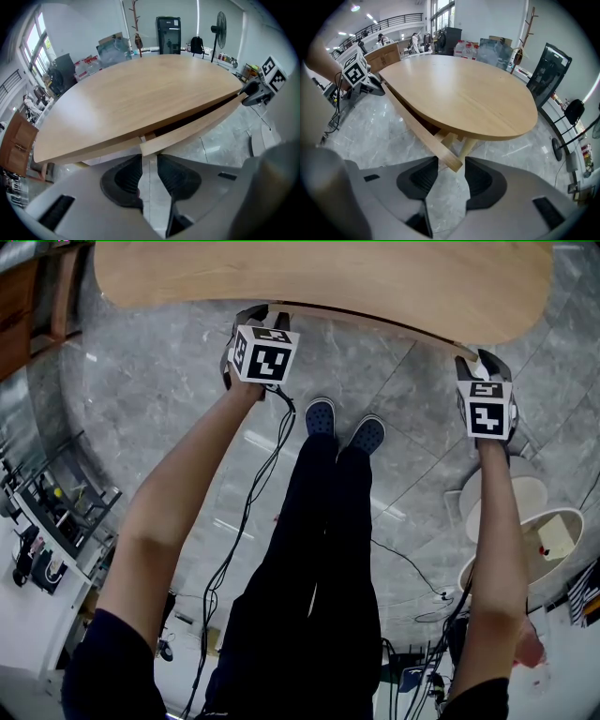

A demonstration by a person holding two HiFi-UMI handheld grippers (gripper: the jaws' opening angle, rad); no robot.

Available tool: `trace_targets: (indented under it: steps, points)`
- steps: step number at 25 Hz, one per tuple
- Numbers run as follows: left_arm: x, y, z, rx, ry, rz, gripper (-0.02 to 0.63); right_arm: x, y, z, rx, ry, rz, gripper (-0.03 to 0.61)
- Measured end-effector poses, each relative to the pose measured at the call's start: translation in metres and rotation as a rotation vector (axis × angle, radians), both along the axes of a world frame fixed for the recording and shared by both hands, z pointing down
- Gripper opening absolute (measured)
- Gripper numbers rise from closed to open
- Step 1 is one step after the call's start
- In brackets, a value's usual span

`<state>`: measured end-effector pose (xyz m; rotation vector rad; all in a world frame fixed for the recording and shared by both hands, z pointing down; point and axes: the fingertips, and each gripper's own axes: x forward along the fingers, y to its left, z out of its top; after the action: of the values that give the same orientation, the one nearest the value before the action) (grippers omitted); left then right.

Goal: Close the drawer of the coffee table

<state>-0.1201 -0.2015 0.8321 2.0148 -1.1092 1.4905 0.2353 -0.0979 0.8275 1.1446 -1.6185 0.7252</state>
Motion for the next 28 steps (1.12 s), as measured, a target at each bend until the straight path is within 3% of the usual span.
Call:
trace_targets:
  steps: [6,11,22,28]
  points:
    - [0.001,-0.008,0.002,-0.024,0.03,-0.07,0.117,0.002,-0.008,0.002,0.0,-0.004,0.036,0.189]
    - [0.003,-0.01,0.003,-0.038,0.056,-0.125,0.117,0.009,-0.006,0.007,-0.027,-0.087,0.179,0.193]
    - [0.005,-0.023,0.004,-0.021,0.082,-0.168,0.116,0.012,-0.018,0.01,-0.015,-0.121,0.26,0.19]
    - [0.006,-0.031,0.006,-0.033,0.121,-0.258,0.115,0.014,-0.029,0.011,-0.011,-0.138,0.301,0.187]
